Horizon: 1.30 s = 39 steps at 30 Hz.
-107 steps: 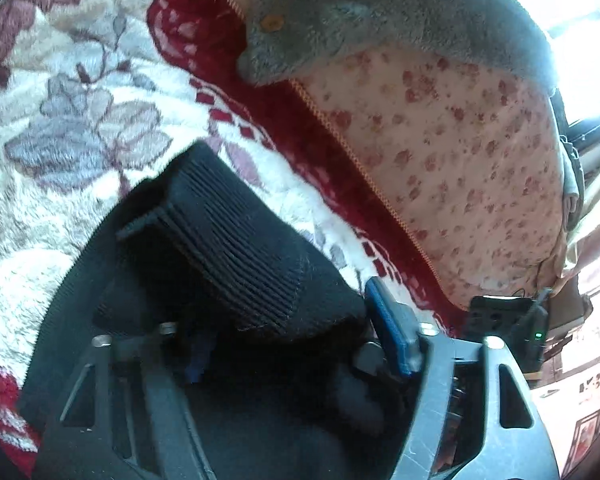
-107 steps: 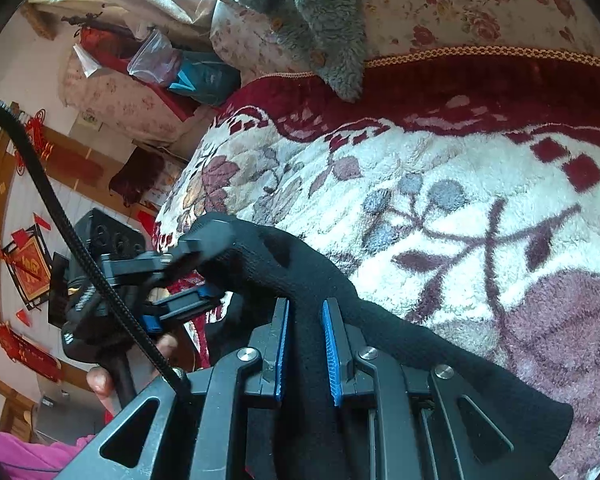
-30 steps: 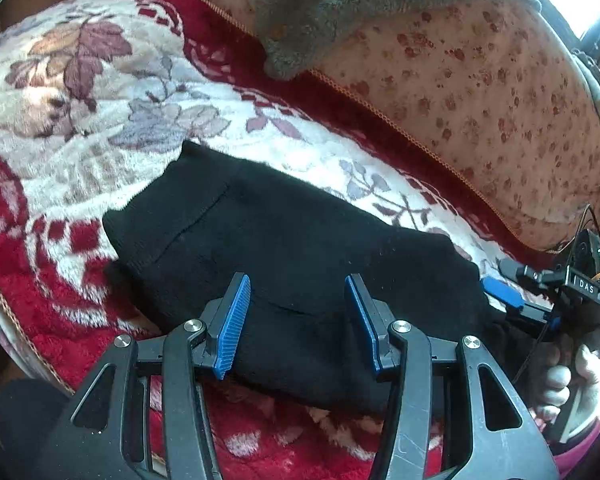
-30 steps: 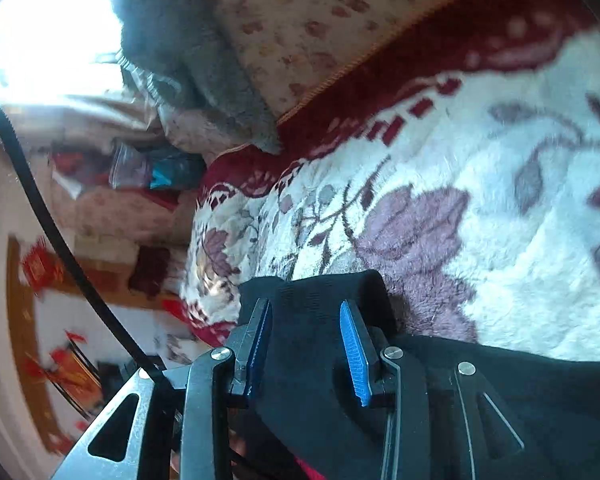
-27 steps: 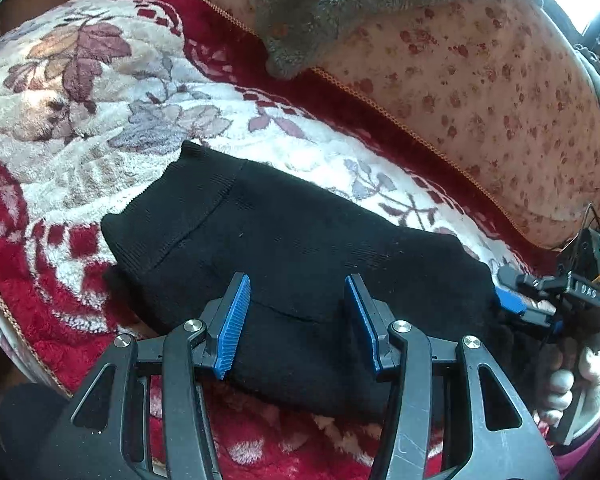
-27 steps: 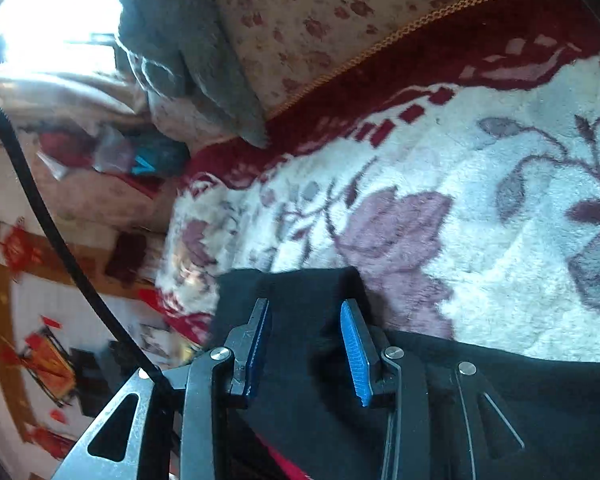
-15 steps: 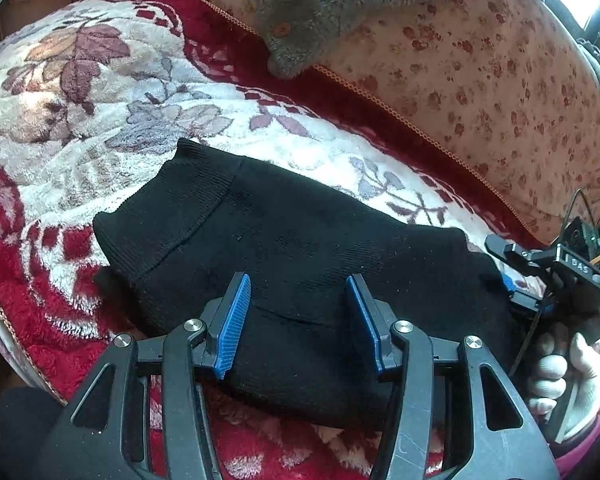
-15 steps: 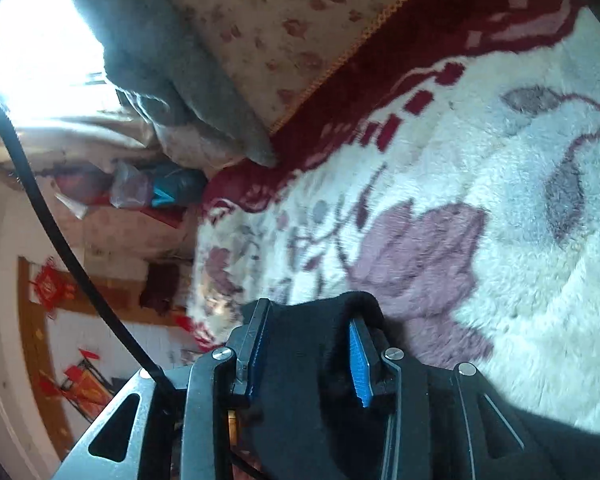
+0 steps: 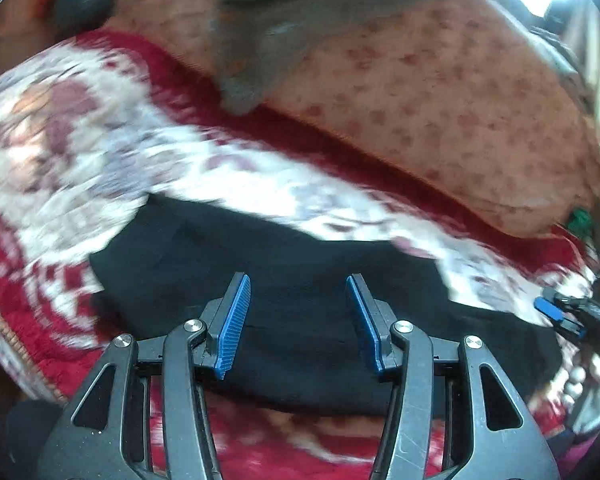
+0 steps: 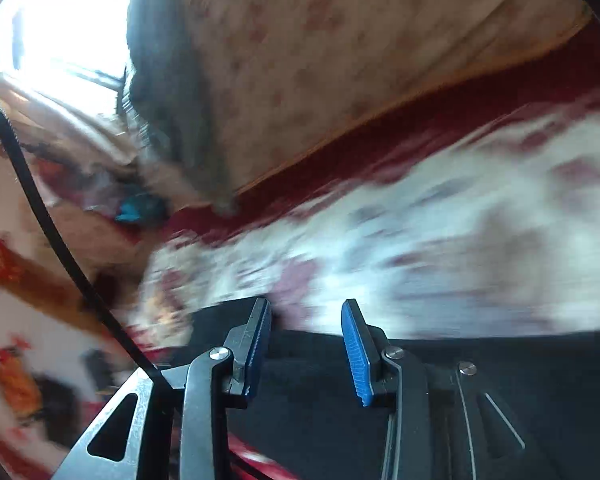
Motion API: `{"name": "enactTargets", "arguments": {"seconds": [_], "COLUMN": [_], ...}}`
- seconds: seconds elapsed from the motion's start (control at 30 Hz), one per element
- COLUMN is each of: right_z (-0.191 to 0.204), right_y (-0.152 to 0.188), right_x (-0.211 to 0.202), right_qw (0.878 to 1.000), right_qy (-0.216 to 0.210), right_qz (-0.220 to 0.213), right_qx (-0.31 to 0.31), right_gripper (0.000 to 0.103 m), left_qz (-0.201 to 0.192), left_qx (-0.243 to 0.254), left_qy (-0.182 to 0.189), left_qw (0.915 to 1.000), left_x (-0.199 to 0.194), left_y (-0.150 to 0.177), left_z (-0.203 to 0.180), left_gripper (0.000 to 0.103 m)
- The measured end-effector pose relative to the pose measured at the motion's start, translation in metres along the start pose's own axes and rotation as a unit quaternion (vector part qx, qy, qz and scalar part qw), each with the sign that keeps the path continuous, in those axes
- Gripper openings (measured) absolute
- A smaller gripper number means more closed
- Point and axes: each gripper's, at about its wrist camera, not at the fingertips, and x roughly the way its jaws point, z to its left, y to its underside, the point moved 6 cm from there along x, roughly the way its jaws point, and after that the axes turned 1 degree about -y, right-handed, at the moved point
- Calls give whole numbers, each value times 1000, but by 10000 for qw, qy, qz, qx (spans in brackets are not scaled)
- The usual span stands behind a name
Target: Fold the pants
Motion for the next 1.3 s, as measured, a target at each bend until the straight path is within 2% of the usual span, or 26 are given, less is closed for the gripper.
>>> {"name": "enactTargets", "arguments": {"seconds": [0.13, 0.23, 0.3, 0.47, 0.57, 0.6, 0.63, 0.67, 0.8, 0.9, 0.93, 0.97, 1.0, 1.07, 1.17, 1.23, 1.3], "right_z": [-64, -104, -127, -149, -147, -143, -136, -129, -118, -127, -134, -139, -147, -153, -140, -116, -76], "right_y": [-3, -2, 0, 3, 8, 9, 12, 13, 11, 5, 3, 1, -1, -1, 3, 4, 8], "right_x": [-78, -113, -121, -112, -101, -99, -97, -95, -102, -115, -121, -127, -135, -140, -145, -140, -127], "right_qw": [9901, 9780, 9743, 9814, 9847, 9842, 9840, 9827, 9739, 9703, 9680, 9631, 9627, 9704, 9756, 9846, 9905], "right_qy": [1334, 2022, 2208, 1872, 1729, 1760, 1752, 1769, 2001, 2185, 2294, 2474, 2495, 2201, 1943, 1445, 953], "right_qz": [-422, -500, -450, -327, -180, -175, -181, -189, -423, -659, -737, -831, -920, -970, -1008, -967, -799], "right_qx": [-150, -132, -62, 262, 101, -105, -280, -512, -985, -802, -702, -650, -498, -231, -190, -171, -580], "right_gripper": [41, 41, 41, 41, 41, 38, 21, 14, 10, 8, 1, 0, 0, 0, 3, 21, 37], "left_qz": [240, 562, 744, 956, 1104, 1156, 1185, 1215, 1246, 1207, 1193, 1168, 1143, 1104, 970, 937, 993], "left_qx": [329, 510, 639, 1061, 1223, 1235, 1231, 1223, 1212, 1275, 1284, 1286, 1285, 1322, 1528, 1543, 1586], "left_qy": [592, 843, 959, 1069, 1070, 1071, 1076, 1067, 982, 947, 943, 968, 986, 952, 915, 987, 1120], "left_qw": [9974, 9935, 9905, 9840, 9805, 9798, 9794, 9792, 9799, 9799, 9800, 9800, 9802, 9804, 9792, 9786, 9759], "left_x": [6, 22, 34, 45, 53, 56, 58, 62, 72, 76, 77, 77, 78, 79, 78, 76, 74], "left_y": [3, 9, 15, 37, 48, 51, 53, 55, 57, 57, 56, 55, 54, 54, 51, 47, 47], "left_z": [-43, -73, -93, -132, -147, -150, -151, -154, -160, -166, -168, -170, -171, -172, -175, -176, -176], "left_gripper": [49, 49, 49, 49, 49, 49, 49, 49, 49, 50, 50, 50, 50, 50, 50, 50, 50]}}
